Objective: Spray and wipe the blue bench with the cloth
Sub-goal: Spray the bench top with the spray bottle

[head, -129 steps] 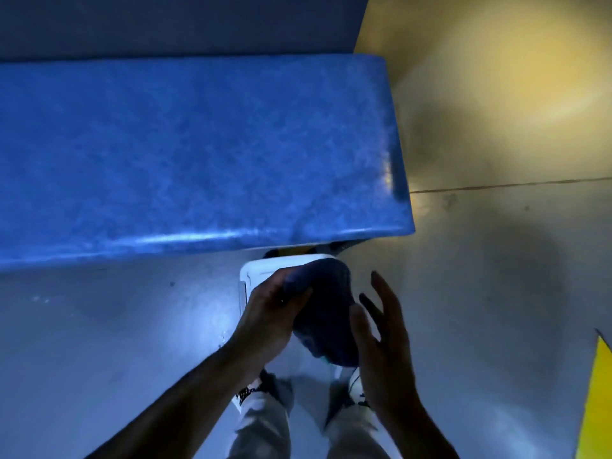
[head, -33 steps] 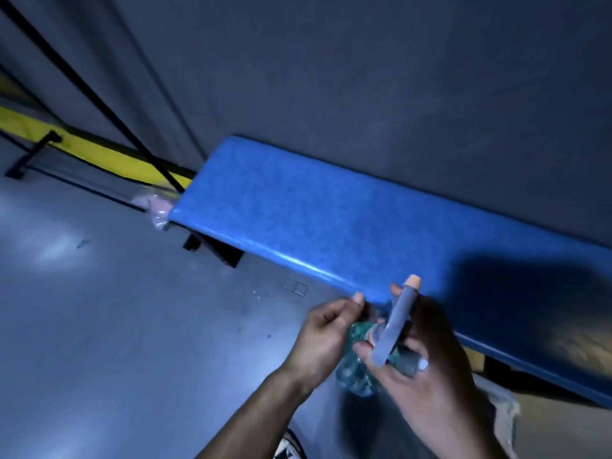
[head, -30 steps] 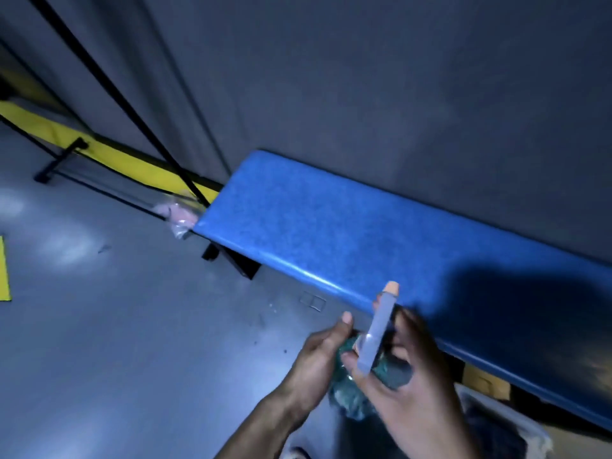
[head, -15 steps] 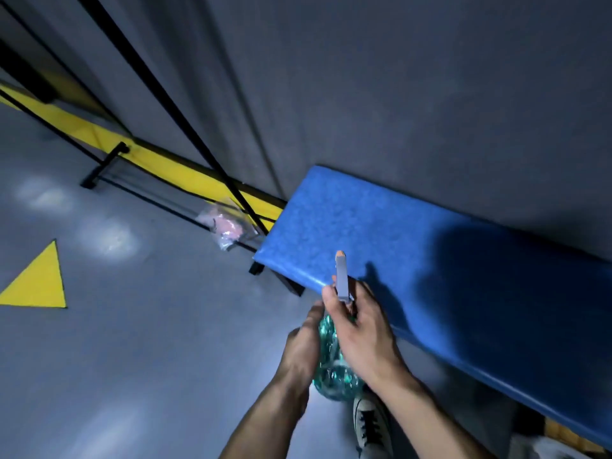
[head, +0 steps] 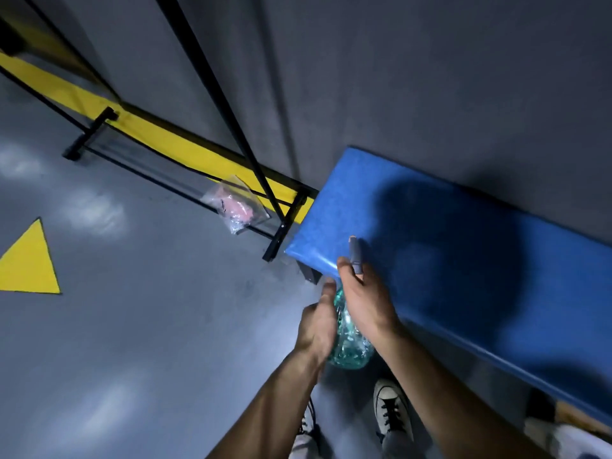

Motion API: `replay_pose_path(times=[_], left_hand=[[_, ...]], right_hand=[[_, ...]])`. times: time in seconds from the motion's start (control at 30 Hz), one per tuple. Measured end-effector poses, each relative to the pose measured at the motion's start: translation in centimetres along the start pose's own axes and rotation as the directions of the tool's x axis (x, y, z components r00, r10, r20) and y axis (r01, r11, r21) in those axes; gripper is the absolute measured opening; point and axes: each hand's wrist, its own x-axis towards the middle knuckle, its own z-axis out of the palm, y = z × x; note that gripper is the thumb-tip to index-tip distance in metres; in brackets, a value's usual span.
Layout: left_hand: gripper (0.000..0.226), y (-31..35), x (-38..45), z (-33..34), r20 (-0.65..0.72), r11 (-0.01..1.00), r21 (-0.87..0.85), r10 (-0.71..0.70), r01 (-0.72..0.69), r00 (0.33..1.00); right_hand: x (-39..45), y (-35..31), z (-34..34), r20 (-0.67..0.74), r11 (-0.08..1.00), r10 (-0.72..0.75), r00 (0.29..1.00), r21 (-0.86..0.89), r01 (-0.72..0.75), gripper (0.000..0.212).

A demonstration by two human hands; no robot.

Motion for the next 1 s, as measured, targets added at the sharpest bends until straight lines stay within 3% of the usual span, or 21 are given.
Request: replay_pose_path(times=[0.07,0.17,0.3,0.4,0.53,0.77,0.87,1.0], left_hand=[[0.058,-0.9,0.9,-0.5,-0.004,1.0,0.014,-0.017,0.017,1.0],[0.082,-1.5,1.8,-1.0,0.0,0.999,0.005,-0.047,0.047,0.999],[0.062,-1.8,1.9,-1.2,-0.004,0.997,0.072,-0.009,0.009,1.0],[0.057,-1.9,1.7,-1.1,-0.018,0.993,0.119,-0.013,0.015,1.0],[0.08,-2.7,2.5,-0.9,0.009,0.992,0.122,-0.022,0.02,1.0],[0.083,-5.1,4.0,0.3,0.0,0.976,0.218,-0.024,0.024,1.0],[0.089,-4.8,1.9,2.3,0.028,0.97,0.239,-0.048,0.04,0.998],[0.079,-5.8,-0.8,5.8,0.05,0.971,0.234,-0.062,0.049,0.997]], right_hand=[[0.1,0.6,1.3,-0.087,0.998,0.054,0.995,-0.028,-0.056,0.034],[-0.4,0.9,2.3,-0.163,0.995,0.077,0.984,-0.054,-0.087,0.031],[-0.9,1.4,2.3,-0.179,0.997,0.08,0.981,0.029,-0.076,0.012],[-0.7,2.2,2.3,-0.198,0.999,0.029,0.98,-0.011,-0.032,0.016],[-0.7,2.8,2.2,-0.203,0.997,0.029,0.979,-0.067,-0.043,0.023],[-1.7,4.4,1.2,-0.278,0.995,0.092,0.956,0.067,-0.076,0.025],[-2.7,6.1,-0.5,-0.356,0.986,0.142,0.924,0.134,-0.1,0.039],[-3.8,8.4,-3.6,-0.388,0.991,0.122,0.914,0.1,-0.09,0.052]])
